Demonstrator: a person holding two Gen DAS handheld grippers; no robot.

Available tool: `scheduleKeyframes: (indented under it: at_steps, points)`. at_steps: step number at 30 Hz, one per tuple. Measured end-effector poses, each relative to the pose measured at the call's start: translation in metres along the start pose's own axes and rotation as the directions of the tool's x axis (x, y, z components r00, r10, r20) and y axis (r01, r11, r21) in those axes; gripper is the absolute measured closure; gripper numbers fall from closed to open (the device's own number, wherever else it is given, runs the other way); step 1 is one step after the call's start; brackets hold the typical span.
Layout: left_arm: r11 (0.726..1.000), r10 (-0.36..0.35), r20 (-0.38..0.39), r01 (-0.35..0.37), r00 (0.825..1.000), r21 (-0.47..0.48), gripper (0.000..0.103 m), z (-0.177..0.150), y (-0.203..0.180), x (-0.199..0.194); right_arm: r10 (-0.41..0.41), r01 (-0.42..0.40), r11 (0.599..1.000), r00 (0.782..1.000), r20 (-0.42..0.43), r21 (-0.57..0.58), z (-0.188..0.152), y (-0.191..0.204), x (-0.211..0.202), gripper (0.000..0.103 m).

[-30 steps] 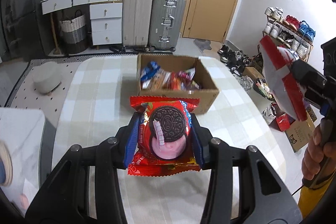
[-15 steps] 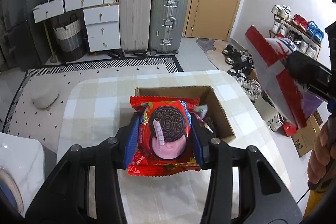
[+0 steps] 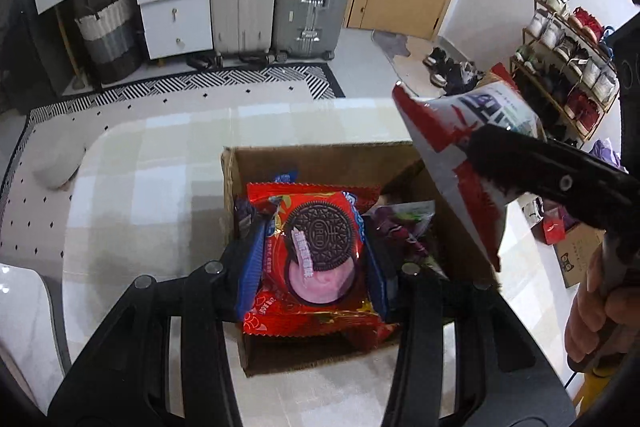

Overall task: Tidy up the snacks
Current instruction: 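Carry the red pack with left tool while right tool carries white bag to box, then lower both packs into the SF box and open both tools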

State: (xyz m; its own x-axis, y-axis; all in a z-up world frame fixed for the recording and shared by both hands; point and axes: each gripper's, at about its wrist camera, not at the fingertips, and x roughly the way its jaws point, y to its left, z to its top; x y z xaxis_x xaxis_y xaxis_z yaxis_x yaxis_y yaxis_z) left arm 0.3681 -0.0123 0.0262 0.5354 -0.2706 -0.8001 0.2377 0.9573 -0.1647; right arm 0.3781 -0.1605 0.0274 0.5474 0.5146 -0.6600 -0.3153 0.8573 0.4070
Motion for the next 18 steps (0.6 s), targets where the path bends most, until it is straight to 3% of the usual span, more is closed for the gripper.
scheduleKeyframes:
  at_steps: [8, 18]
  points:
    - [1.0, -0.003, -0.012, 0.003, 1.0, 0.005, 0.062, -0.009, 0.005, 0.029, -0.01, 0.01, 1.0, 0.999, -0.04, 0.003, -0.008, -0.017, 0.029, 0.038]
    - [1.0, -0.024, -0.011, 0.024, 1.0, 0.006, 0.062, -0.014, 0.011, 0.037, -0.017, 0.018, 1.0, 0.998, -0.065, 0.015, -0.01, -0.026, 0.043, 0.038]
